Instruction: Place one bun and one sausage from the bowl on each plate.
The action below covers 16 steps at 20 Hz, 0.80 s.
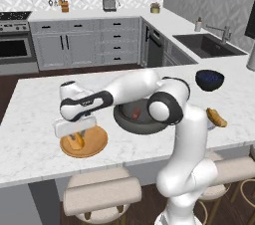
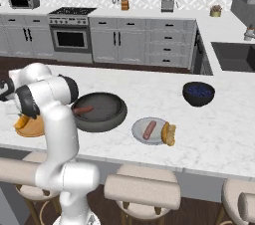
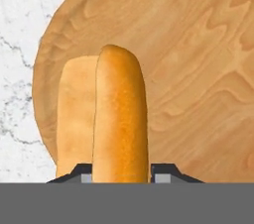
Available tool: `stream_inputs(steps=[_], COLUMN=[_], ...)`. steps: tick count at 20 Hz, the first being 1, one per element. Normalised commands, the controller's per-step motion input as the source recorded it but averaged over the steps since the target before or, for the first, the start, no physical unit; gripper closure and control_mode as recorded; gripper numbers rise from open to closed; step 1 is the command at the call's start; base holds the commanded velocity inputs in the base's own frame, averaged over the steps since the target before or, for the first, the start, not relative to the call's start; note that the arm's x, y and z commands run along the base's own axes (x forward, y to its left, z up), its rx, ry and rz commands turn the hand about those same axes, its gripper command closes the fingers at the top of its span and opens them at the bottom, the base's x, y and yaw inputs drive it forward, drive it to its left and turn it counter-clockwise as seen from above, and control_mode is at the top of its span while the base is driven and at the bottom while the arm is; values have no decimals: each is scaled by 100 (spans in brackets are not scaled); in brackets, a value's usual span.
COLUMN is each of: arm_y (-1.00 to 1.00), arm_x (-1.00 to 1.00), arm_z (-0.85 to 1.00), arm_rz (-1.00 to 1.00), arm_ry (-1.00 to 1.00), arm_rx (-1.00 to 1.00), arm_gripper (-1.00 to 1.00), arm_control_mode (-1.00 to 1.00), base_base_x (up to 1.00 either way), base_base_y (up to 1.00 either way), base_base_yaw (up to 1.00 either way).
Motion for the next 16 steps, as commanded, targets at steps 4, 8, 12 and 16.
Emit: stream_inputs(steps=[4, 8, 12, 16], arm_y=[-2, -4, -71, -100], arm_x=[0, 0, -14, -28], arm_z=[0, 2, 48, 71], arm_rz=[0, 0, 0, -17], arm_ry=[-1, -4, -5, -8], arm_rx=[0, 0, 0, 0], arm_gripper=[-100, -100, -100, -100], arm_control_mode=[-100, -100, -100, -100], base_base_x=[0, 0, 0, 0], base_base_y=[0, 0, 0, 0], base_base_yaw=[0, 0, 0, 0])
